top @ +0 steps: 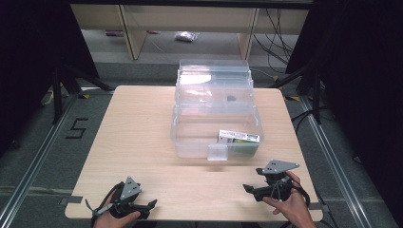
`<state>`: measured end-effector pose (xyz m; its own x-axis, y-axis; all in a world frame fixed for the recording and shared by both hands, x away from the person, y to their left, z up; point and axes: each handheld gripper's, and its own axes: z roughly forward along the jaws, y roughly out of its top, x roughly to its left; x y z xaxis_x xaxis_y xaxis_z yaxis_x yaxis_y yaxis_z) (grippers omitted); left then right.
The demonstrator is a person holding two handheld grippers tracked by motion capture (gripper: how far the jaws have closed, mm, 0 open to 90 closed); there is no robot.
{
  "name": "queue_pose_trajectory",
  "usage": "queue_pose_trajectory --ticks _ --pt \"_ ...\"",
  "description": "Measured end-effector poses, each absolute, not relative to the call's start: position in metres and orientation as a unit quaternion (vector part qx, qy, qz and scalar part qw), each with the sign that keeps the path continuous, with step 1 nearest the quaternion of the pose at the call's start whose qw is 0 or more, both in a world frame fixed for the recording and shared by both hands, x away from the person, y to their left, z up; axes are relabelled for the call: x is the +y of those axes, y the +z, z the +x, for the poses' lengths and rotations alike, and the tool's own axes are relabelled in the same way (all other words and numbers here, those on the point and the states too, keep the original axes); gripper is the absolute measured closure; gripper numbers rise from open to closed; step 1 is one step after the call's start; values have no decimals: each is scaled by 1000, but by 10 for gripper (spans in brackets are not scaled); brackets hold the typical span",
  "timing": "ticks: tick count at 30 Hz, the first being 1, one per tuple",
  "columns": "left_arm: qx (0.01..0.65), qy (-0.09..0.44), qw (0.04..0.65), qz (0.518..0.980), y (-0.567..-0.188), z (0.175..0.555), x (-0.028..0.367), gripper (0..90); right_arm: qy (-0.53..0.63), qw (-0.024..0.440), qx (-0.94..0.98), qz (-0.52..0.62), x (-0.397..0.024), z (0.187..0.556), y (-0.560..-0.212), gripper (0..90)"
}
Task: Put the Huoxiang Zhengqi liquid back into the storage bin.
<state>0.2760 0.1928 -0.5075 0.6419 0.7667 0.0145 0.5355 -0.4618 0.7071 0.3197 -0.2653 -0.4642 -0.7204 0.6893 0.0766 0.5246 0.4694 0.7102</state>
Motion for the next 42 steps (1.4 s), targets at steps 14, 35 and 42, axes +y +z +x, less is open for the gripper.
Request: queue_pose_trajectory --ticks 14,35,42 --pt "391 167 344 837 -508 276 193 166 358 105 849 375 -277 306 -477 168" --pt "389 169 344 838 -507 276 193 167 325 107 852 397 -287 288 -487 165" --pt "388 169 344 838 -507 276 193 167 321 113 851 399 -289 289 -488 165"
